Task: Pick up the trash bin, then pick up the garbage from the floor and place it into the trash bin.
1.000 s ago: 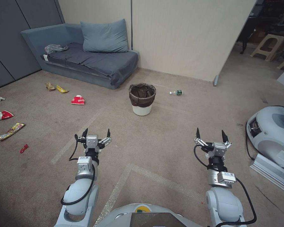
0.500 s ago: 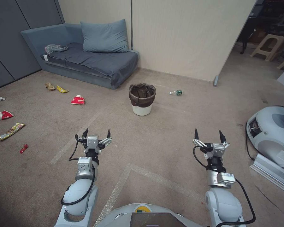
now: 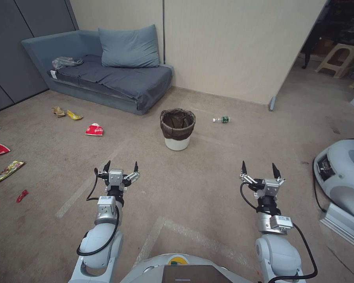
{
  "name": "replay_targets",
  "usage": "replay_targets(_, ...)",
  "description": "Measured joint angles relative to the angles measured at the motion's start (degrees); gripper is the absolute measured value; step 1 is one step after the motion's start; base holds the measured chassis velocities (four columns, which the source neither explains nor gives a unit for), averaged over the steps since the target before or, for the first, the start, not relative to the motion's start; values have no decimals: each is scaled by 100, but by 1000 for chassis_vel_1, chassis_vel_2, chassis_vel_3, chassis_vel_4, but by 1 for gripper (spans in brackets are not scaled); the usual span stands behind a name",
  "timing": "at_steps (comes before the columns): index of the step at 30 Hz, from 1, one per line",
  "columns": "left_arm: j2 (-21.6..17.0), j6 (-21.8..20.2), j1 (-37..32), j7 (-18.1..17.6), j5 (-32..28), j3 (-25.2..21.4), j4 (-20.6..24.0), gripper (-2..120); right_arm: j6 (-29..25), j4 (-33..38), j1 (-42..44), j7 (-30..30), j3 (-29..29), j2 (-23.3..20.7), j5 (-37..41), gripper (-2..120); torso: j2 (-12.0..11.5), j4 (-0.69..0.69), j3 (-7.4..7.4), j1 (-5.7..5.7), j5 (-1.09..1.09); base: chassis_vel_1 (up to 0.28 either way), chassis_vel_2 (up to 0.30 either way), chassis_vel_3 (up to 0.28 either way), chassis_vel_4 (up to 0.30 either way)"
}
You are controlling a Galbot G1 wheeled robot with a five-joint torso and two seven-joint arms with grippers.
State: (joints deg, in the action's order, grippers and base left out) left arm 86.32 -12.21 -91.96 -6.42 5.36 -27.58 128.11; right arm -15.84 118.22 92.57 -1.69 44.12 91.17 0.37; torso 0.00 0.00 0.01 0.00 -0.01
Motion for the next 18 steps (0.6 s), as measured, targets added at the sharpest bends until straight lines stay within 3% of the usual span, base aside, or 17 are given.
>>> replay_targets(18, -12, -17, -21, 91, -27, 89, -23, 100, -45, 9, -2, -93, -1, 6, 12, 100, 0, 0, -2, 0, -2, -266, 276, 271, -270)
